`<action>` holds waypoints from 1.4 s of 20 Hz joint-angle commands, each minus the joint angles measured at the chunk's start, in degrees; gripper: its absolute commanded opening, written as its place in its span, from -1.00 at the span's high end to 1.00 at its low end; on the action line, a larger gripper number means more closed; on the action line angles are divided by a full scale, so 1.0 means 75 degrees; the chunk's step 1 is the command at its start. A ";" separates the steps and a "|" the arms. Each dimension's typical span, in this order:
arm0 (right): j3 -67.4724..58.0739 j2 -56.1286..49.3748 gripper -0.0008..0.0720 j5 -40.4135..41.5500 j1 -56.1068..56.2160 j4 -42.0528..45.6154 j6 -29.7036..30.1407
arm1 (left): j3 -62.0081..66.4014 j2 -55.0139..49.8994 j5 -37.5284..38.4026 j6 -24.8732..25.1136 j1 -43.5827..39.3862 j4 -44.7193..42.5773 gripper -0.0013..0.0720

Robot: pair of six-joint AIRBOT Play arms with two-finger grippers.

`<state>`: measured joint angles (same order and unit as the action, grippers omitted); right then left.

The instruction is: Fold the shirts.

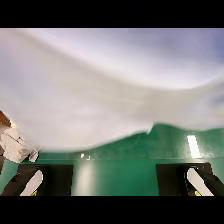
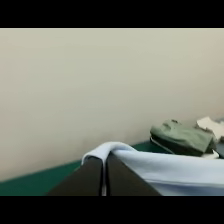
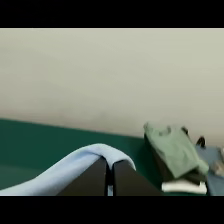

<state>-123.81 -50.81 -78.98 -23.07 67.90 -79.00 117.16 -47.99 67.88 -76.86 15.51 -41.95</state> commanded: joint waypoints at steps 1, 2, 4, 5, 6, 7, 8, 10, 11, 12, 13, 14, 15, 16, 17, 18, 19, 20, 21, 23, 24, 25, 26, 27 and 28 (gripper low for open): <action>0.0595 -0.0749 0.94 -0.1355 0.0000 0.0291 -0.0198 | -0.1900 -0.0306 0.1096 -0.0385 -0.0055 -0.0242 0.90; 0.1090 -0.1070 0.95 -0.1711 0.0000 0.0291 -0.0210 | -0.2588 -0.0484 0.1335 -0.0382 -0.0146 -0.0245 0.90; 0.1789 -0.1926 0.94 -0.2521 0.0207 0.0350 -0.0216 | -0.3911 -0.1067 0.1559 -0.0347 -0.0513 -0.0254 0.90; 0.2078 -0.2419 0.94 -0.2818 0.0382 0.0382 -0.0213 | -0.4532 -0.1428 0.1565 -0.0233 -0.0790 -0.0297 0.90; 0.2358 -0.2841 0.94 -0.2911 0.0539 0.0373 -0.0262 | -0.5059 -0.1816 0.1472 -0.0064 -0.1087 -0.0463 0.90; 0.2640 -0.3287 0.94 -0.2911 0.0740 0.0382 -0.0271 | -0.5406 -0.2215 0.1291 -0.0026 -0.1335 -0.0769 0.90; 0.2865 -0.3695 0.94 -0.2917 0.0912 0.0373 -0.0291 | -0.5575 -0.2640 0.1014 0.0026 -0.1495 -0.1116 0.90; 0.3209 -0.4470 0.94 -0.2640 0.1198 0.0399 -0.0289 | -0.5575 -0.3529 0.0169 0.0023 -0.1577 -0.1285 0.90; 0.3311 -0.4797 0.94 -0.2308 0.1320 0.0530 -0.0291 | -0.5575 -0.3876 -0.0475 0.0023 -0.1577 -0.1271 0.90; 0.3351 -0.5059 0.94 -0.1897 0.1419 0.0647 -0.0289 | -0.5575 -0.4164 -0.1134 0.0052 -0.1577 -0.1253 0.90; 0.3346 -0.5313 0.94 -0.1370 0.1524 0.0752 -0.0291 | -0.5572 -0.4380 -0.1690 0.0050 -0.1577 -0.1215 0.90; 0.3346 -0.5505 0.94 -0.0793 0.1597 0.0761 -0.0291 | -0.5557 -0.4570 -0.2189 0.0055 -0.1577 -0.1183 0.90; 0.3348 -0.5668 0.94 -0.0213 0.1676 0.0758 -0.0291 | -0.5552 -0.4733 -0.2684 0.0119 -0.1577 -0.1139 0.90; 0.3348 -0.5782 0.94 0.0318 0.1760 0.0758 -0.0294 | -0.5549 -0.4832 -0.3048 0.0143 -0.1577 -0.1142 0.90; 0.3348 -0.5866 0.94 0.0871 0.1824 0.0761 -0.0294 | -0.5552 -0.4922 -0.3369 0.0312 -0.1577 -0.1137 0.90; 0.3348 -0.5901 0.94 0.1454 0.1906 0.0758 -0.0323 | -0.5549 -0.4998 -0.3622 0.0428 -0.1577 -0.1134 0.90; 0.3348 -0.5904 0.94 0.1967 0.1985 0.0761 -0.0364 | -0.5552 -0.5053 -0.3902 0.0530 -0.1577 -0.1131 0.90; 0.3348 -0.5904 0.94 0.2430 0.2043 0.0761 -0.0437 | -0.5549 -0.5094 -0.4135 0.0615 -0.1577 -0.1122 0.90; 0.3348 -0.5901 0.94 0.2792 0.2084 0.0781 -0.0469 | -0.5549 -0.5109 -0.4275 0.0752 -0.1577 -0.1122 0.90; 0.3348 -0.5904 0.94 0.3086 0.2084 0.0889 -0.0498 | -0.5543 -0.5106 -0.4342 0.1067 -0.1577 -0.1122 0.90; 0.3348 -0.5904 0.94 0.3048 0.2084 0.1105 -0.0612 | -0.5546 -0.5109 -0.4278 0.1139 -0.1577 -0.1169 0.90; 0.3351 -0.5904 0.94 0.2868 0.2084 0.1224 -0.0621 | -0.5546 -0.5109 -0.4135 0.1279 -0.1577 -0.1215 0.90; 0.3395 -0.5901 0.94 0.2573 0.2090 0.1405 -0.0603 | -0.5546 -0.5109 -0.3879 0.1542 -0.1577 -0.1218 0.90; 0.3547 -0.5855 0.94 0.2273 0.2095 0.1632 -0.0592 | -0.5555 -0.5109 -0.3570 0.1740 -0.1577 -0.1230 0.90; 0.3797 -0.5759 0.94 0.2078 0.2107 0.1813 -0.0589 | -0.5555 -0.5109 -0.3238 0.1912 -0.1577 -0.1361 0.90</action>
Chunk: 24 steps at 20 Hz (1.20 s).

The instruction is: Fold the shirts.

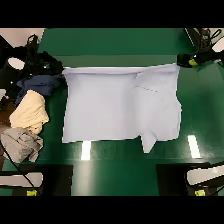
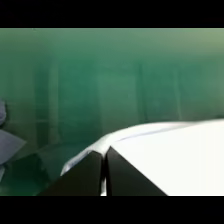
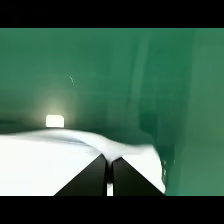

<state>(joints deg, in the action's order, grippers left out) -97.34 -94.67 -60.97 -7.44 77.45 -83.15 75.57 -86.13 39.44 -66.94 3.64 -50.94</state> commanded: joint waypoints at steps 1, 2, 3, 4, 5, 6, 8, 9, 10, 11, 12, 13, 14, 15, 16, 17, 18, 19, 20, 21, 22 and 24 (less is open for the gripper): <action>0.0659 0.0254 0.94 -0.0361 0.0026 0.0711 -0.0035 | -0.0017 -0.0023 0.0924 0.0606 0.0006 -0.0437 0.90; 0.1107 0.0463 0.94 -0.0321 0.0026 0.0717 -0.0017 | -0.0023 -0.0038 0.1338 0.0583 0.0006 -0.0752 0.90; 0.1536 0.0679 0.94 -0.0251 0.0017 0.0717 -0.0020 | -0.0023 -0.0061 0.1722 0.0586 0.0006 -0.0976 0.90; 0.1990 0.0912 0.94 -0.0163 -0.0041 0.0705 -0.0020 | -0.0055 -0.0096 0.2046 0.0586 0.0006 -0.1192 0.90; 0.2366 0.1099 0.94 -0.0096 -0.0070 0.0656 -0.0026 | -0.0128 -0.0128 0.2206 0.0583 0.0006 -0.1285 0.90; 0.2704 0.1247 0.94 -0.0090 -0.0070 0.0624 -0.0023 | -0.0245 -0.0181 0.2241 0.0580 0.0006 -0.1309 0.90; 0.3322 0.1480 0.94 -0.0035 -0.0070 0.0624 -0.0023 | -0.0551 -0.0210 0.2206 0.0525 0.0006 -0.1297 0.90; 0.3573 0.1577 0.94 -0.0006 -0.0067 0.0618 -0.0023 | -0.0699 -0.0210 0.2215 0.0525 0.0006 -0.1300 0.90; 0.3771 0.1638 0.94 -0.0017 -0.0052 0.0618 -0.0023 | -0.0813 -0.0213 0.2241 0.0522 0.0006 -0.1300 0.90; 0.3911 0.1667 0.94 -0.0050 -0.0052 0.0618 -0.0023 | -0.0892 -0.0216 0.2302 0.0522 0.0006 -0.1297 0.90; 0.4045 0.1696 0.93 -0.0105 -0.0052 0.0615 -0.0026 | -0.0927 -0.0216 0.2396 0.0519 0.0003 -0.1282 0.90; 0.4147 0.1719 0.93 -0.0137 -0.0052 0.0603 -0.0026 | -0.0927 -0.0216 0.2503 0.0516 0.0006 -0.1276 0.90; 0.4191 0.1722 0.93 -0.0201 -0.0052 0.0606 -0.0032 | -0.0927 -0.0216 0.2626 0.0431 0.0006 -0.1276 0.89; 0.4176 0.1722 0.87 -0.0300 -0.0052 0.0548 -0.0026 | -0.0927 -0.0216 0.2748 0.0154 0.0006 -0.1279 0.83; 0.4164 0.1734 0.35 -0.0321 -0.0067 0.0396 -0.0020 | -0.0924 -0.0213 0.2853 -0.0131 0.0006 -0.1276 0.04; 0.4167 0.1769 0.00 -0.0417 -0.0093 0.0271 -0.0020 | -0.0921 -0.0213 0.2987 -0.0315 0.0006 -0.1282 -0.67; 0.4167 0.1848 0.00 -0.0562 -0.0187 0.0079 -0.0017 | -0.0883 -0.0213 0.3144 -0.0446 0.0006 -0.1332 -0.66; 0.4167 0.1964 0.00 -0.0764 -0.0286 -0.0146 0.0117 | -0.0787 -0.0213 0.3401 -0.0539 0.0052 -0.1413 -0.67; 0.4170 0.2142 0.00 -0.1072 -0.0431 -0.0393 0.0335 | -0.0624 -0.0204 0.3838 -0.0691 0.0195 -0.1478 -0.67; 0.4170 0.2349 0.00 -0.1443 -0.0618 -0.0694 0.0781 | -0.0510 -0.0146 0.4296 -0.0697 0.0405 -0.1472 -0.67; 0.4179 0.2602 0.01 -0.1976 -0.0851 -0.1201 0.1311 | -0.0551 0.0023 0.4639 -0.0676 0.0609 -0.1454 -0.67; 0.4188 0.3054 0.01 -0.2952 -0.1265 -0.1891 0.1699 | -0.1064 0.0600 0.4960 -0.0592 0.0933 -0.1451 -0.66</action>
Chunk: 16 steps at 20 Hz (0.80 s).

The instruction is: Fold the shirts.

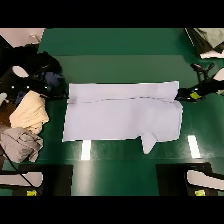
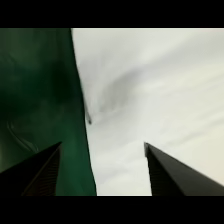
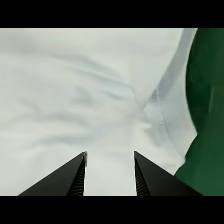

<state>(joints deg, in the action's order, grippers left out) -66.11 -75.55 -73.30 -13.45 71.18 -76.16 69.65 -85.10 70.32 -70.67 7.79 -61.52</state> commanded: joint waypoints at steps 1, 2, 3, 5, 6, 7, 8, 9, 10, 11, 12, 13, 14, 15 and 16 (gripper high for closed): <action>0.0023 0.0697 0.01 -0.1580 -0.0603 -0.1172 0.0766 | -0.0752 0.0857 0.0787 -0.0099 0.0452 -0.0038 -0.66; 0.0023 0.0909 0.01 -0.1719 -0.0688 -0.1148 0.0766 | -0.1381 0.1311 0.0650 -0.0096 0.0458 -0.0041 -0.67; 0.0023 0.1078 0.01 -0.1711 -0.0743 -0.1154 0.0766 | -0.2078 0.1737 0.0487 -0.0047 0.0458 -0.0020 -0.67; 0.0023 0.1411 0.06 -0.1655 -0.0764 -0.1151 0.0766 | -0.3497 0.2448 0.0201 0.0082 0.0458 0.0047 -0.67; 0.0023 0.1530 0.05 -0.1658 -0.0761 -0.1151 0.0766 | -0.4115 0.2719 0.0102 0.0082 0.0458 0.0052 -0.67; 0.0023 0.1638 0.06 -0.1661 -0.0761 -0.1160 0.0766 | -0.4669 0.2949 0.0009 0.0087 0.0458 0.0064 -0.67; 0.0023 0.1702 0.05 -0.1658 -0.0761 -0.1154 0.0766 | -0.5033 0.3104 -0.0073 0.0090 0.0458 0.0064 -0.67; 0.0023 0.1737 0.05 -0.1661 -0.0761 -0.1154 0.0766 | -0.5289 0.3203 -0.0149 0.0099 0.0458 0.0064 -0.67; 0.0023 0.1743 0.06 -0.1684 -0.0761 -0.1154 0.0766 | -0.5421 0.3246 -0.0172 0.0122 0.0458 0.0079 -0.67; 0.0023 0.1743 0.06 -0.1722 -0.0761 -0.1154 0.0764 | -0.5470 0.3244 -0.0099 0.0157 0.0455 0.0090 -0.66; 0.0023 0.1743 0.06 -0.1725 -0.0761 -0.1154 0.0764 | -0.5490 0.3246 -0.0026 0.0169 0.0458 0.0093 -0.67; 0.0023 0.1743 0.06 -0.1722 -0.0761 -0.1157 0.0764 | -0.5508 0.3244 0.0006 0.0169 0.0458 0.0117 -0.66; 0.0023 0.1743 0.06 -0.1725 -0.0761 -0.1154 0.0764 | -0.5508 0.3244 0.0015 0.0172 0.0458 0.0219 -0.66; 0.0023 0.1743 0.06 -0.1749 -0.0761 -0.1154 0.0764 | -0.5508 0.3244 0.0032 0.0259 0.0458 0.0420 -0.66; 0.0026 0.1743 0.06 -0.1807 -0.0764 -0.1128 0.0761 | -0.5508 0.3244 0.0023 0.0280 0.0423 0.0519 -0.63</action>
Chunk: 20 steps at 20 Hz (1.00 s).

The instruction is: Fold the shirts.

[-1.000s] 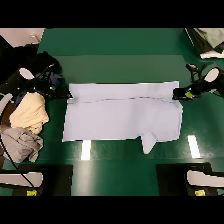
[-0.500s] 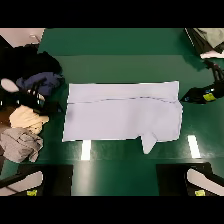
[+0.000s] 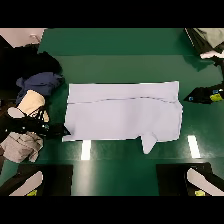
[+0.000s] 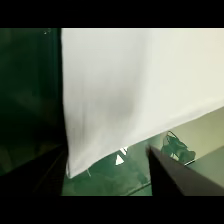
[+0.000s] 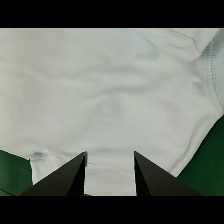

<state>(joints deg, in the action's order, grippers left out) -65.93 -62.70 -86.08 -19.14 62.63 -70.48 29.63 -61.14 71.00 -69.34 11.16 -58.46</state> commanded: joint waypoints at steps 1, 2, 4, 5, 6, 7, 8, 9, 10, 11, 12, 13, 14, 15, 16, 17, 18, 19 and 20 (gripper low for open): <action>0.0006 0.0029 0.06 -0.0175 -0.0041 0.0073 -0.0009 | -0.0172 0.0050 -0.0055 0.0117 -0.0111 0.0114 0.13; 0.0076 0.0038 0.06 -0.0207 -0.0122 0.0058 -0.0096 | -0.0172 0.0050 -0.0047 0.0251 -0.0221 0.0140 0.69; 0.0632 0.0224 0.06 -0.0166 -0.0434 0.0073 -0.0280 | -0.0152 0.0050 -0.0087 0.0306 -0.0420 0.0251 0.90; 0.1131 0.0382 0.06 -0.0117 -0.0685 0.0076 -0.0376 | -0.0061 0.0052 -0.0102 0.0300 -0.0443 0.0268 0.90; 0.1644 0.0527 0.06 -0.0137 -0.0930 0.0099 -0.0411 | 0.0099 0.0052 -0.0117 0.0300 -0.0443 0.0274 0.90; 0.2224 0.0694 0.05 -0.0152 -0.1186 0.0289 -0.0414 | 0.0274 0.0052 -0.0117 0.0300 -0.0443 0.0312 0.90; 0.2766 0.0866 0.00 -0.0152 -0.1399 0.0533 -0.0411 | 0.0452 0.0052 -0.0093 0.0300 -0.0443 0.0361 0.90; 0.3314 0.1029 -0.34 -0.0152 -0.1588 0.0764 -0.0411 | 0.0600 0.0052 -0.0070 0.0300 -0.0443 0.0466 0.90; 0.3771 0.1157 -0.56 -0.0134 -0.1769 0.0889 -0.0411 | 0.0705 0.0052 -0.0073 0.0306 -0.0443 0.0603 0.90; 0.4185 0.1271 -0.56 -0.0047 -0.1964 0.0833 -0.0414 | 0.0752 0.0052 -0.0087 0.0306 -0.0443 0.0694 0.90; 0.4500 0.1355 -0.54 0.0058 -0.2104 0.0784 -0.0458 | 0.0764 0.0052 -0.0105 0.0306 -0.0443 0.0720 0.90; 0.4771 0.1425 -0.54 0.0189 -0.2180 0.0796 -0.0571 | 0.0764 0.0050 -0.0119 0.0306 -0.0443 0.0711 0.90; 0.5039 0.1478 -0.54 0.0376 -0.2192 0.0784 -0.0615 | 0.0764 0.0050 -0.0143 0.0306 -0.0443 0.0714 0.90; 0.5272 0.1501 -0.53 0.0577 -0.2192 0.0694 -0.0624 | 0.0764 0.0050 -0.0160 0.0306 -0.0443 0.0714 0.90; 0.5444 0.1495 -0.53 0.0769 -0.2192 0.0469 -0.0624 | 0.0764 0.0050 -0.0157 0.0306 -0.0443 0.0714 0.90; 0.5601 0.1498 -0.41 0.0991 -0.2192 0.0175 -0.0618 | 0.0764 0.0050 -0.0152 0.0303 -0.0443 0.0717 0.90; 0.5560 0.1448 -0.24 0.1058 -0.2159 0.0154 -0.0589 | 0.0764 0.0050 -0.0149 0.0303 -0.0443 0.0717 0.90; 0.5473 0.1381 -0.22 0.1137 -0.2157 0.0070 -0.0589 | 0.0764 0.0050 -0.0157 0.0306 -0.0443 0.0711 0.90; 0.5397 0.1311 -0.22 0.1174 -0.2159 -0.0052 -0.0597 | 0.0764 0.0050 -0.0160 0.0303 -0.0443 0.0714 0.90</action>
<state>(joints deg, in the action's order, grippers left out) -26.39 -52.31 -79.88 -35.11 64.82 -74.76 35.22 -60.80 69.97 -67.07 7.81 -53.30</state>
